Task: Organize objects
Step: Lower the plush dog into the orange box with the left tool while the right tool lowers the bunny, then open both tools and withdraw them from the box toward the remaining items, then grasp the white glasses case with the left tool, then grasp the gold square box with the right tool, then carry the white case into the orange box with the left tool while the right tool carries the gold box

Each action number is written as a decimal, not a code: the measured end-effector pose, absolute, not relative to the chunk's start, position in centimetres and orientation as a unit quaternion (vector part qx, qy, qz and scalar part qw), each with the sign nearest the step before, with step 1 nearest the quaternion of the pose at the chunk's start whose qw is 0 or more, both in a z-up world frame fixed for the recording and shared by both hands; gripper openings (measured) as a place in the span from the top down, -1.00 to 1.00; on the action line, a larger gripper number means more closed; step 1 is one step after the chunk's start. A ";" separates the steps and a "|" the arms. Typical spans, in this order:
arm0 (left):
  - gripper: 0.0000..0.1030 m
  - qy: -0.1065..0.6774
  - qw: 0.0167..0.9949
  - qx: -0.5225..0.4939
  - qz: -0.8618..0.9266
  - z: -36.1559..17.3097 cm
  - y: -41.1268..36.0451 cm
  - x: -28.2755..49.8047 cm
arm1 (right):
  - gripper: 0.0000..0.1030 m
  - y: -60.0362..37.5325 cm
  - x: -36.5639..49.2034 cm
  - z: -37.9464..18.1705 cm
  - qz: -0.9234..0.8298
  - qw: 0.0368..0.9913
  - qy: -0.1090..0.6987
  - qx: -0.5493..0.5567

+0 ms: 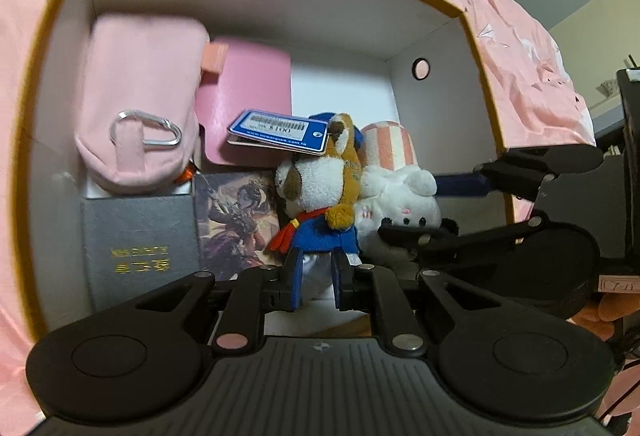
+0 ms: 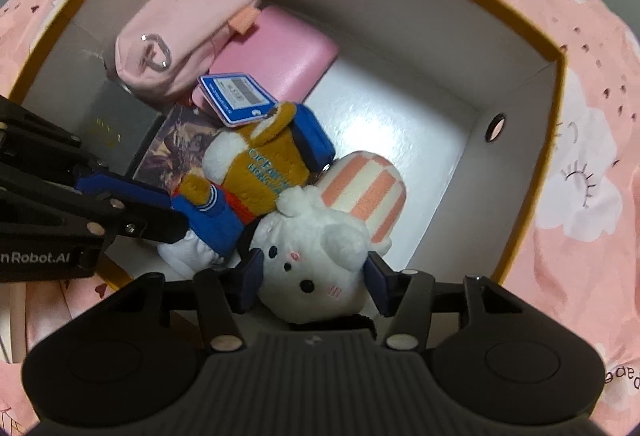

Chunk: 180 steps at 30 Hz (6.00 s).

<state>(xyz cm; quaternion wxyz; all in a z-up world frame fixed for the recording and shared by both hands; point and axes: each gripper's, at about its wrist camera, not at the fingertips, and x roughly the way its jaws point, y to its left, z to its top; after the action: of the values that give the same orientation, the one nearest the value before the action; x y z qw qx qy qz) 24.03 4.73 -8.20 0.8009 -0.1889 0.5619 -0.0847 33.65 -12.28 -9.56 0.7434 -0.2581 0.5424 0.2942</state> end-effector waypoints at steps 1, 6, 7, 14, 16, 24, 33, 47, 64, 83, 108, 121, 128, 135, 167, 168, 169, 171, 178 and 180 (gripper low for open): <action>0.59 0.558 0.804 -0.182 -0.088 -7.6 4.7 23.6 | -0.10 -12.4 33.3 -9.1 0.292 0.753 0.530 -0.260; 0.45 0.545 0.823 -0.144 -0.073 -4.4 4.6 21.0 | -0.13 -12.9 30.2 -5.9 0.291 0.798 0.461 -0.256; 0.40 0.544 0.824 -0.140 -0.069 -3.8 4.7 20.4 | -0.13 -12.8 29.2 -5.5 0.290 0.806 0.452 -0.248; 0.17 0.570 0.815 -0.102 -0.035 -1.6 6.6 16.1 | 0.00 -13.3 23.3 -3.8 0.326 0.827 0.430 -0.158; 0.07 0.578 0.810 -0.094 -0.017 -1.4 7.3 14.9 | 0.10 -12.7 21.8 -4.4 0.336 0.824 0.433 -0.142; -0.39 0.600 0.791 -0.120 0.022 -2.3 10.0 11.4 | 0.37 -10.5 17.5 -8.1 0.341 0.812 0.462 -0.103; -0.54 0.623 0.763 -0.170 0.013 -3.9 10.8 10.7 | 0.48 -8.4 15.3 -10.4 0.355 0.787 0.497 -0.089; -0.59 0.646 0.742 -0.173 0.044 -5.7 9.8 12.2 | 0.71 -7.3 14.4 -10.3 0.375 0.776 0.498 -0.097; -0.65 0.695 0.703 -0.124 0.087 -7.7 8.9 13.7 | 0.96 -5.3 13.8 -9.6 0.404 0.758 0.495 -0.130; -0.46 0.678 0.721 -0.135 0.054 -5.4 10.8 12.7 | 0.64 -4.8 15.4 -8.6 0.416 0.755 0.490 -0.131; -0.46 0.692 0.702 -0.160 0.046 -7.4 15.1 12.1 | -0.28 -1.2 19.0 -12.1 0.392 0.757 0.503 -0.142; -0.46 0.678 0.713 -0.170 0.049 -7.9 15.6 11.6 | -0.21 -0.9 18.1 -14.2 0.376 0.770 0.490 -0.160; -0.45 0.663 0.727 -0.171 0.043 -7.6 15.5 11.0 | -0.18 -2.2 17.3 -12.4 0.385 0.780 0.464 -0.168; -0.44 0.650 0.741 -0.165 0.031 -6.9 14.9 10.4 | -0.18 -5.0 16.9 -9.9 0.394 0.763 0.469 -0.204; -0.42 0.563 0.796 -0.154 -0.159 1.9 1.6 15.6 | -0.18 -20.2 17.6 -0.4 0.315 0.813 0.448 -0.200; -0.42 0.555 0.800 -0.161 -0.161 2.2 1.3 16.3 | -0.18 -20.3 18.0 0.2 0.310 0.816 0.443 -0.204; -0.42 0.547 0.804 -0.167 -0.164 2.5 1.0 17.0 | -0.18 -20.4 18.3 0.6 0.306 0.819 0.439 -0.205; -0.42 0.531 0.812 -0.181 -0.164 2.9 0.6 18.7 | -0.18 -20.7 19.2 1.6 0.296 0.827 0.428 -0.212; -0.42 0.519 0.822 -0.190 -0.137 0.7 -1.3 25.4 | -0.18 -21.3 23.9 2.3 0.238 0.843 0.414 -0.247; -0.42 0.522 0.819 -0.200 -0.131 -0.6 -1.6 27.2 | -0.18 -21.3 25.2 2.0 0.227 0.844 0.414 -0.255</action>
<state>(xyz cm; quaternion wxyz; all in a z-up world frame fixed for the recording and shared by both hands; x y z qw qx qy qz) 27.17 -1.61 -0.63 0.8187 -0.1996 0.5223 -0.1307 25.24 -21.30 1.96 0.8440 -0.2546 0.4140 0.2270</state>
